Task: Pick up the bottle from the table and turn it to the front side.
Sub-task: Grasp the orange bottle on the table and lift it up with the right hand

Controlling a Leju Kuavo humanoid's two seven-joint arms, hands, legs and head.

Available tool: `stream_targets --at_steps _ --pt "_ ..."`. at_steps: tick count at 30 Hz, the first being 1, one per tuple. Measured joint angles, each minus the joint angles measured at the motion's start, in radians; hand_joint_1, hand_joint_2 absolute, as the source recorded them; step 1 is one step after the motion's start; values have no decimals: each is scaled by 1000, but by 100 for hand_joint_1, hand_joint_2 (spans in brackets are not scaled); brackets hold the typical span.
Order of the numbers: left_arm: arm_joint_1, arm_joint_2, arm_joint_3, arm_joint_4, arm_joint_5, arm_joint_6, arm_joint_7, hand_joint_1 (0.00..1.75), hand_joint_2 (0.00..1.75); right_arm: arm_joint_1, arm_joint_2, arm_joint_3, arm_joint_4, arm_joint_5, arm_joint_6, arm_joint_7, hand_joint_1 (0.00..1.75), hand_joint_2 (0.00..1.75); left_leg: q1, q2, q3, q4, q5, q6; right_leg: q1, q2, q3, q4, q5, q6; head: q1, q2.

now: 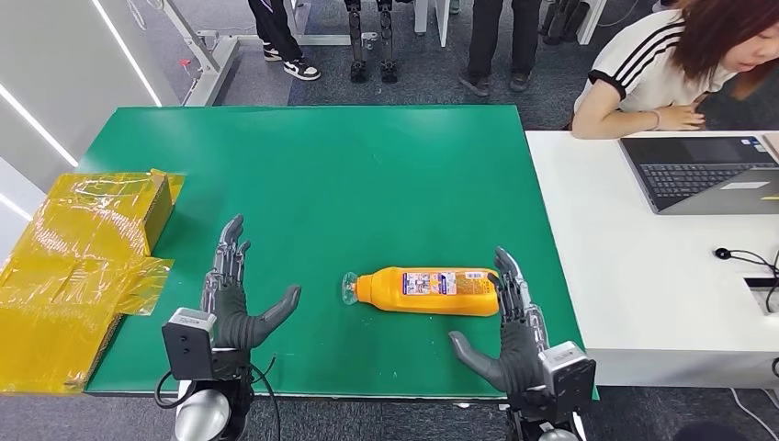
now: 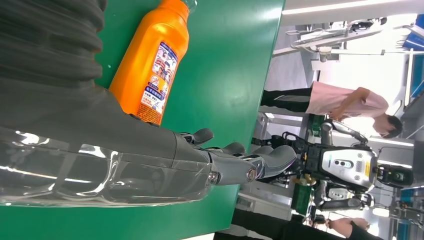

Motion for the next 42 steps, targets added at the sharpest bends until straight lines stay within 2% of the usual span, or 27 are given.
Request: stream_targets --at_steps 14,21,26,32,42 --pt "-41 -7 0 30 6 -9 0 0 175 -25 0 -3 12 33 9 5 0 175 0 0 0 0 0 0 0 0 0 0 0 0 0 0" --pt "-44 -15 -1 47 6 -10 0 0 175 -89 -15 -11 55 190 -49 40 0 175 0 0 0 0 0 0 0 0 0 0 0 0 0 0" --pt "-44 -17 -10 56 5 -14 -1 0 175 -189 -69 -3 145 320 -77 106 0 175 0 0 0 1 0 0 0 1 0 0 1 0 0 0" --pt "-46 -16 -29 69 5 -18 -1 0 175 -360 -142 49 331 359 18 186 0 175 0 1 0 1 0 0 0 1 0 0 2 0 0 0" --pt "-75 -9 -56 113 33 -28 -11 0 175 -636 -187 243 702 400 268 247 0 175 0 0 0 1 1 0 0 1 0 1 2 0 0 0"
